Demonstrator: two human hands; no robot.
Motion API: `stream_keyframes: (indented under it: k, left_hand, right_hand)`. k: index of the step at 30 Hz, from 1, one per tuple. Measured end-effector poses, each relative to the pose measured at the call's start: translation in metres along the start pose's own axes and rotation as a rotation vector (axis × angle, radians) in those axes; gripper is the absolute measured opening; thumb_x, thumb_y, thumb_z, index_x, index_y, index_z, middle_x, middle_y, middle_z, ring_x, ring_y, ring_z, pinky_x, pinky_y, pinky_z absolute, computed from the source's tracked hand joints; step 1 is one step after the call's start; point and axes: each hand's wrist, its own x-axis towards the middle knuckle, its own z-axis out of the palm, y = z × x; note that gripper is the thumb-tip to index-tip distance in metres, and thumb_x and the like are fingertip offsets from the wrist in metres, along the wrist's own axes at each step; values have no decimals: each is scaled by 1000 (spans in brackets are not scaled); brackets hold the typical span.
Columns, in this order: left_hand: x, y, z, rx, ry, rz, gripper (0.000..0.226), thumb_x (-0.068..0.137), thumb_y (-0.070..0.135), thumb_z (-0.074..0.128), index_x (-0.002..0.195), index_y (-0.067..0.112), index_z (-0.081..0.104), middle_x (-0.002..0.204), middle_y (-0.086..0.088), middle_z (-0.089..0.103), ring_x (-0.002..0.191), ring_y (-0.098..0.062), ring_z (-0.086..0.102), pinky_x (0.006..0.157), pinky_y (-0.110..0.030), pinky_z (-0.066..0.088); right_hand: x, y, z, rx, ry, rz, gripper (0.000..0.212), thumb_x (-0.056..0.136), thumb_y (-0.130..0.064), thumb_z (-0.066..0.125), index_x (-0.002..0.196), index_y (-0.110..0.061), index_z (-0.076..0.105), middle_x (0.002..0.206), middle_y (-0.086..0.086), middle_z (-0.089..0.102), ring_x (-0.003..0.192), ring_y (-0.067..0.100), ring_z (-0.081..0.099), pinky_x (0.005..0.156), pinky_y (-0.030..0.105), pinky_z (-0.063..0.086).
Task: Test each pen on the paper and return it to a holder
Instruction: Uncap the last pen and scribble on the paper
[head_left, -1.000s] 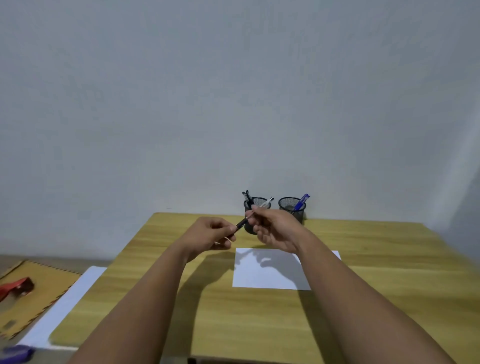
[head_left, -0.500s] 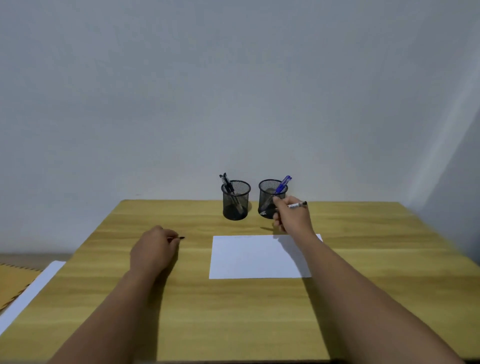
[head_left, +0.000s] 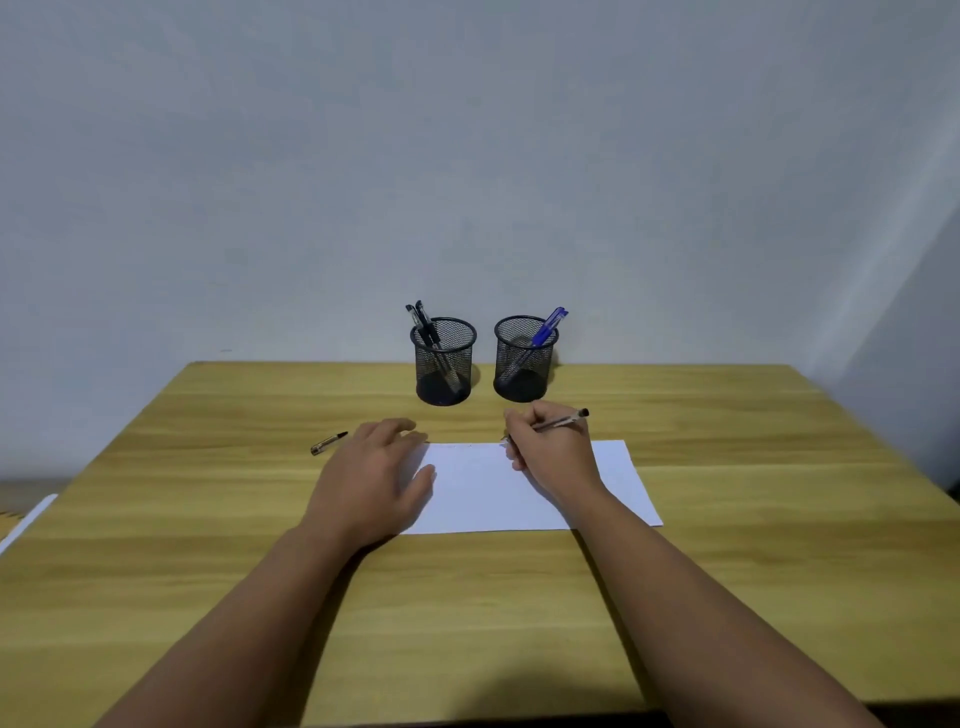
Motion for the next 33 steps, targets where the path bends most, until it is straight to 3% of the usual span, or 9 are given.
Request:
stream_keyframes:
  k: [6,13,17,19,25,33]
  left_hand:
    - [-19,-14,-5,16,-68,-32,66,88,70,46,129,22,64,137,7,59,127,-17,51,98,-34,46]
    - [-22,-11,-6,-2,-99,-81,90,79,83,46,146,24,54,153,5,47,142,-13,38,114,-32,34]
    - [-21,-10,-7,-4,-92,-86,90,76,84,48,143,23,57,152,4,49,141,-14,40,114,-33,35]
    - [-20,-10,-7,-6,-93,-92,90,75,83,49,142,23,58,151,3,49,141,-14,40,114,-34,35]
    - [-20,-10,-6,-4,-102,-104,91,74,84,50,142,24,58,152,3,48,142,-14,40,116,-34,34]
    - [-21,-10,-6,-20,-97,-121,86,74,82,53,140,27,60,153,4,48,143,-14,38,116,-34,32]
  right_hand:
    - [-4,-3,1,-85,-27,-18,41,99,-20,74,65,-3,61,72,28,70,60,24,63,60,38,51]
    - [-2,2,2,-137,-46,-11,39,95,-26,75,69,-2,60,63,20,64,59,21,65,61,38,51]
    - [1,3,0,-157,-31,-33,41,97,-25,72,62,-9,56,60,12,64,59,20,67,60,39,54]
    - [0,5,0,-180,-29,-35,39,97,-29,73,66,-9,63,65,16,70,60,19,67,58,36,54]
    - [2,7,0,-189,-1,-60,41,99,-22,70,70,3,56,70,30,65,56,17,66,55,34,52]
    - [3,8,0,-221,49,-72,42,97,-22,66,63,-4,50,68,32,60,59,25,70,55,35,54]
